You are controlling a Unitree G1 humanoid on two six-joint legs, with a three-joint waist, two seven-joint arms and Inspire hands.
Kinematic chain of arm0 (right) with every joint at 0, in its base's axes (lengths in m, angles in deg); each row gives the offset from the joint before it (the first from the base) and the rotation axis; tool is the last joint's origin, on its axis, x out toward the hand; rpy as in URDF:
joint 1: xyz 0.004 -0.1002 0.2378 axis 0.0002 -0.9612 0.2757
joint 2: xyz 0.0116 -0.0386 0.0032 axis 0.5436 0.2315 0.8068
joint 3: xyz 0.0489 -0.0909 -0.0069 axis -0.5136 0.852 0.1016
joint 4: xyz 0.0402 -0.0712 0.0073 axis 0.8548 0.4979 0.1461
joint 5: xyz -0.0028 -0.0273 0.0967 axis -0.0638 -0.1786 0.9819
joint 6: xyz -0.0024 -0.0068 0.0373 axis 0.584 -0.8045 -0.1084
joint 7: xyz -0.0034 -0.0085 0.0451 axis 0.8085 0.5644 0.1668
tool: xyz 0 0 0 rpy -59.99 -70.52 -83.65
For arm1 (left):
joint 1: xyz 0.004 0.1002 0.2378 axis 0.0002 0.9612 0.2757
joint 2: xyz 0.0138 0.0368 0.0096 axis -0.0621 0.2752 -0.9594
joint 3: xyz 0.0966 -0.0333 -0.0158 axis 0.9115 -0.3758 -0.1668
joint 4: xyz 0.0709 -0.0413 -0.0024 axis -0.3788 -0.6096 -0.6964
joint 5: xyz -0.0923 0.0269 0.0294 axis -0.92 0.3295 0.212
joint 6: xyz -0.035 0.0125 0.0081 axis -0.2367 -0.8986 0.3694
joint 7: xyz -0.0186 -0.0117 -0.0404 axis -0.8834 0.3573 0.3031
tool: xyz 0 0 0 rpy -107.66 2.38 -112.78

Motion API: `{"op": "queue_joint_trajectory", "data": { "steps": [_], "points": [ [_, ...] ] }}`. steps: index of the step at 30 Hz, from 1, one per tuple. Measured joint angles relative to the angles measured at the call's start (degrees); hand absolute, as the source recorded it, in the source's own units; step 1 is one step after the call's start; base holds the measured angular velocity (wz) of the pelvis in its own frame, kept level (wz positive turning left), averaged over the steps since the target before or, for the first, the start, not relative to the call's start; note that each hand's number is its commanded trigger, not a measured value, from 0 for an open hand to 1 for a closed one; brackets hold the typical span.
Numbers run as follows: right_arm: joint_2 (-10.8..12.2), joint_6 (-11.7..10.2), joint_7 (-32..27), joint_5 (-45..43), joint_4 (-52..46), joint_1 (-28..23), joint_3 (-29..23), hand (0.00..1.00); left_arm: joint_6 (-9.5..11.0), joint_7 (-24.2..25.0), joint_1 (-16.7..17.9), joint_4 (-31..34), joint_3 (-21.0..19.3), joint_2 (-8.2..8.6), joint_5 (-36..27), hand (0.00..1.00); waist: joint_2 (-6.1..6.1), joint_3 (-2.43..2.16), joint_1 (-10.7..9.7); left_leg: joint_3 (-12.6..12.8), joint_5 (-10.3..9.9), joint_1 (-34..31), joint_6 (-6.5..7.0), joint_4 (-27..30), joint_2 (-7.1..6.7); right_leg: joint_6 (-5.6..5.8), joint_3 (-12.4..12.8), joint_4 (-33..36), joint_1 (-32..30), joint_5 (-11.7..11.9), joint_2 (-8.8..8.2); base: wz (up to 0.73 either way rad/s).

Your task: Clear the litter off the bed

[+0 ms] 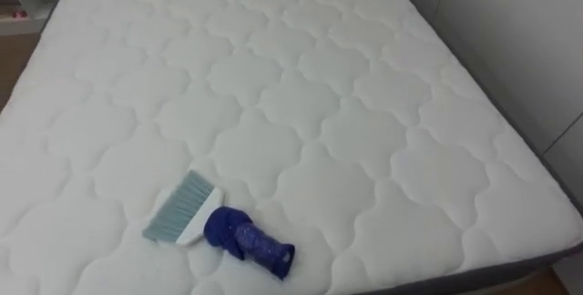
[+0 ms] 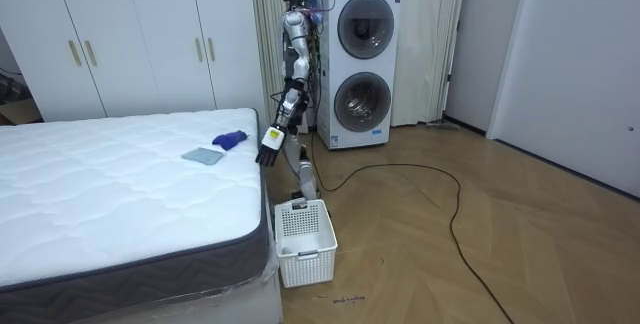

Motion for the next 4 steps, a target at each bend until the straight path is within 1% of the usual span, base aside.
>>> {"op": "queue_joint_trajectory", "data": {
  "steps": [4],
  "points": [
    [0.2,3.1,2.1,-4.3,0.2,-0.1,0.2,0.0,-1.1,-0.3,0.0,0.1,-0.8,0.28,0.6,0.0,-0.44,-0.3,0.0,0.0,0.0,0.2,0.0,0.0,0.0,0.0,0.1,0.1,0.1,0.0,0.03,0.0]
  ]
}}
